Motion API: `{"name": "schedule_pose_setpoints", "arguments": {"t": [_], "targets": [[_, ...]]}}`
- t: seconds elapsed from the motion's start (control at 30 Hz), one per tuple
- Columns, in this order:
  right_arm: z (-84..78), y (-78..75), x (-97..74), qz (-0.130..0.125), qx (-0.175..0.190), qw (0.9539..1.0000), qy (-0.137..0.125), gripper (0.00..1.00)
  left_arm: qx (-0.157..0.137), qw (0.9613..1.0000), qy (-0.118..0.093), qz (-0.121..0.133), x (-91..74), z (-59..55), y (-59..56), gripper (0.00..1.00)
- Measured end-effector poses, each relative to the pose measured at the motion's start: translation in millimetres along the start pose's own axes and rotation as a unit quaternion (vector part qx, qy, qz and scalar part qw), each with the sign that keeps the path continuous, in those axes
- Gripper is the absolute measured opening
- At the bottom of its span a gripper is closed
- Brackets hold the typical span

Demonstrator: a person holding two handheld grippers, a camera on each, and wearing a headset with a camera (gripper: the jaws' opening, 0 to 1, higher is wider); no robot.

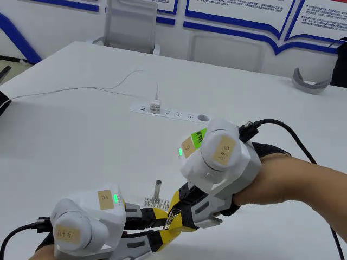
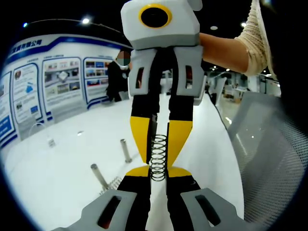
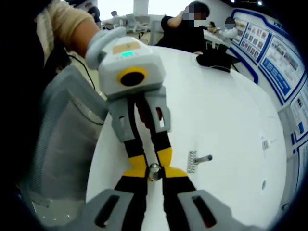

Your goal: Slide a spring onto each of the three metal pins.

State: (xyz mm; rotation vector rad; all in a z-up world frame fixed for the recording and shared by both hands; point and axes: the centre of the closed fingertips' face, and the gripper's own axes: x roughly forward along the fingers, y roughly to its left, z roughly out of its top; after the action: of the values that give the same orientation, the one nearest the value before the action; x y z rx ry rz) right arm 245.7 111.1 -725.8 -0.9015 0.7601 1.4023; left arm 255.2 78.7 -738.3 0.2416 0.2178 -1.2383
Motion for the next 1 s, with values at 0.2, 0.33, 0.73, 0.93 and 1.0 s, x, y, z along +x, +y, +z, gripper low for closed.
{"name": "schedule_pose_setpoints", "arguments": {"t": [0.2, 0.33, 0.73, 0.93, 1.0], "targets": [[1.3, -1.9, 2.0, -0.002, 0.001, 1.0000, 0.001, 0.12, -0.007, 1.0000, -0.001, 0.004, -0.9, -1.7, 2.5, 0.11], [1.6, -3.6, 0.8, -0.006, 0.002, 1.0000, 0.000, 0.12, -0.008, 0.9999, 0.001, 0.008, -2.8, -2.8, 4.1, 0.12], [-11.7, -15.2, -16.6, -0.023, 0.025, 0.9994, 0.000, 0.12, -0.032, 0.9990, 0.011, 0.029, -15.3, -12.7, 12.5, 0.25], [-22.6, -24.5, -28.7, -0.037, 0.042, 0.9984, 0.004, 0.12, -0.046, 0.9981, 0.010, 0.041, -23.1, -15.0, 19.3, 0.32], [-26.3, -28.5, -33.2, -0.043, 0.048, 0.9979, 0.006, 0.12, -0.048, 0.9977, 0.009, 0.046, -25.2, -15.6, 22.6, 0.33]]}}
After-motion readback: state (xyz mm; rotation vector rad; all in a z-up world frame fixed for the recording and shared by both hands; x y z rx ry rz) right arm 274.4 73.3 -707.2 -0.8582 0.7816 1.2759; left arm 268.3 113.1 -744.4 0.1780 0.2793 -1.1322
